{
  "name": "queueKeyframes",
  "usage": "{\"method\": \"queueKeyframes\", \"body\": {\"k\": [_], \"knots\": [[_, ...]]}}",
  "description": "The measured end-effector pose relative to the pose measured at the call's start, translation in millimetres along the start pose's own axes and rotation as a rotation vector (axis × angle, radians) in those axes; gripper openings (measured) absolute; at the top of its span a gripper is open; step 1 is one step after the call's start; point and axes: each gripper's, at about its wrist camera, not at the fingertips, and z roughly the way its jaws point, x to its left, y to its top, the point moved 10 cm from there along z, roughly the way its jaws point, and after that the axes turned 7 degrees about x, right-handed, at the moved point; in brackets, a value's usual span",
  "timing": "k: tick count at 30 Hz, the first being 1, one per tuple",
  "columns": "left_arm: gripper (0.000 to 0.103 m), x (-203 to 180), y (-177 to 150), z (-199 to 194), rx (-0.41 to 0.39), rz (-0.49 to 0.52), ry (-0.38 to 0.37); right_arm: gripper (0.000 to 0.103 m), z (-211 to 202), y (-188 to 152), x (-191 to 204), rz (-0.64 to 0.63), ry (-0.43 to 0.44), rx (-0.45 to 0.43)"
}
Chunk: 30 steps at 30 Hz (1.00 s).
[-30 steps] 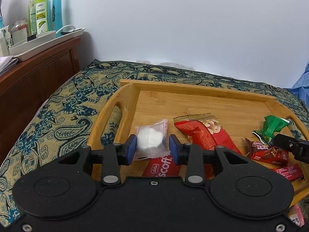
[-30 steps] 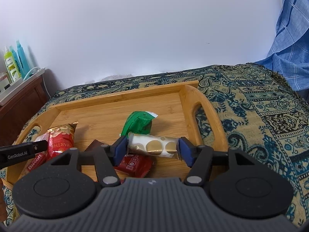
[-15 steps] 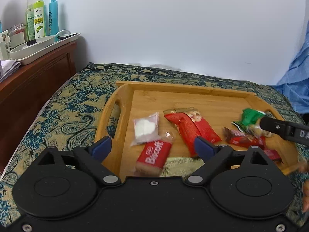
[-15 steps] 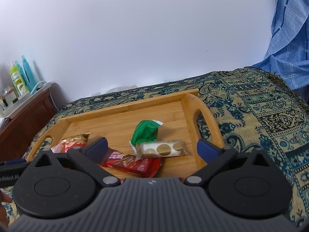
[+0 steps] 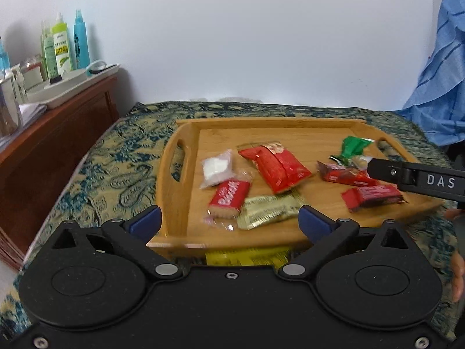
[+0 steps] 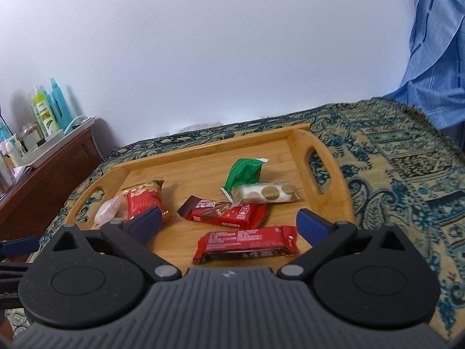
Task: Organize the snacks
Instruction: 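Move both tools back toward the remaining snack pile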
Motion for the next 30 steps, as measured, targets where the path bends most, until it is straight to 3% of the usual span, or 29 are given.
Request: {"method": "queueKeyframes", "body": {"k": [8, 19, 23, 30], "knots": [[0.102, -1.3, -23.7, -20.2, 0.016, 0.009, -0.020, 0.103, -20.6, -14.6, -2.3, -0.004, -0.014, -0.001], [0.102, 2.4, -55.8, -30.2, 0.016, -0.004, -0.084, 0.103, -49.6, -60.6, 5.6, -0.158, -0.135, 0.038], [0.102, 1.6, -60.5, -26.3, 0.021, 0.007, -0.067, 0.103, -48.2, -72.8, 14.0, -0.183, -0.116, 0.070], [0.102, -4.7, -68.0, -11.2, 0.051, 0.017, -0.066, 0.103, -30.1, -85.0, 16.5, -0.250, -0.183, 0.143]]}}
